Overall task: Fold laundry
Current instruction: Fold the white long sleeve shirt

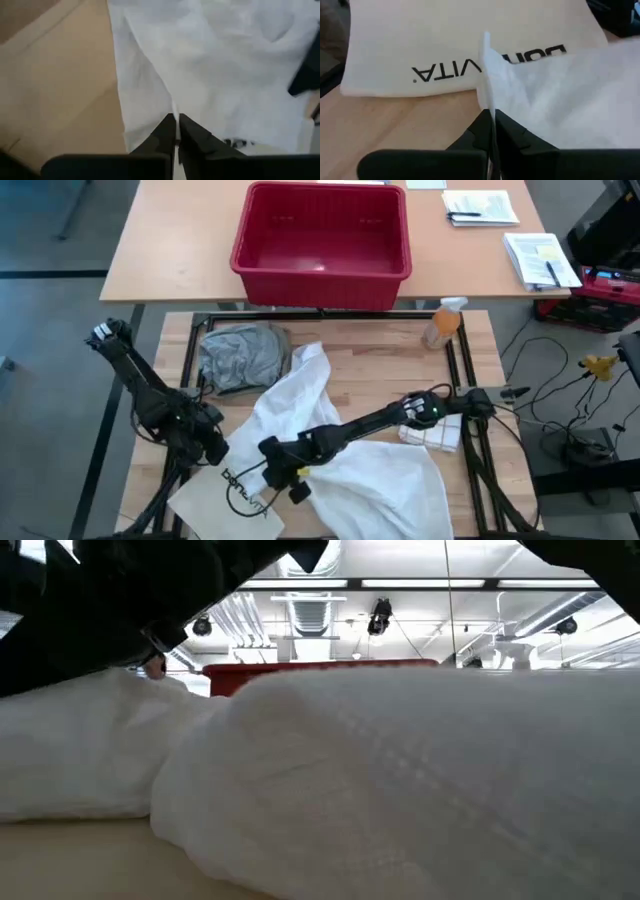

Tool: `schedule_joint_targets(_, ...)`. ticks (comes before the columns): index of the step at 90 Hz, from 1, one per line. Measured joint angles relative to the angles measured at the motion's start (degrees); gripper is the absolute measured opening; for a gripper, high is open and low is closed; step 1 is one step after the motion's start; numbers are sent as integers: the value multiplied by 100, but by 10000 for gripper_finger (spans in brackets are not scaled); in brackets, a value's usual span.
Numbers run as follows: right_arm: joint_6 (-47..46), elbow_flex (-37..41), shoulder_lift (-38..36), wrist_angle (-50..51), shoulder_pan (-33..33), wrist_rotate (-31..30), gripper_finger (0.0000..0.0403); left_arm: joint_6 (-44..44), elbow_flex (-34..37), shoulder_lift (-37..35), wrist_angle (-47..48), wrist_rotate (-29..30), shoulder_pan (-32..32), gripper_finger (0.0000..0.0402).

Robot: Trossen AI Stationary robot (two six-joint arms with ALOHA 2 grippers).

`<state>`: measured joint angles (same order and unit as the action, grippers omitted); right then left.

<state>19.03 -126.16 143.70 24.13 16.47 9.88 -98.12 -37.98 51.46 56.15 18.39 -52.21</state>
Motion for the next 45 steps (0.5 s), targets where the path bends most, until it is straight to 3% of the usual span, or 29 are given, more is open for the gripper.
schedule_joint_targets(14, 0, 6, 7, 1, -24, 1, 0, 81, -259, -2, 335, -367, -11, 0)
schedule_joint_targets(27, -2, 6, 7, 3, -35, 1, 0, 42, -23, 128, 276, -813, -13, 0)
schedule_joint_targets(37, -325, 6, 7, -50, -44, -56, 1, 33, 351, 287, -188, -1171, -11, 0)
schedule_joint_targets(45, -609, 6, 7, -161, -69, 380, 15, 2, 586, 393, -718, -1189, -13, 1)
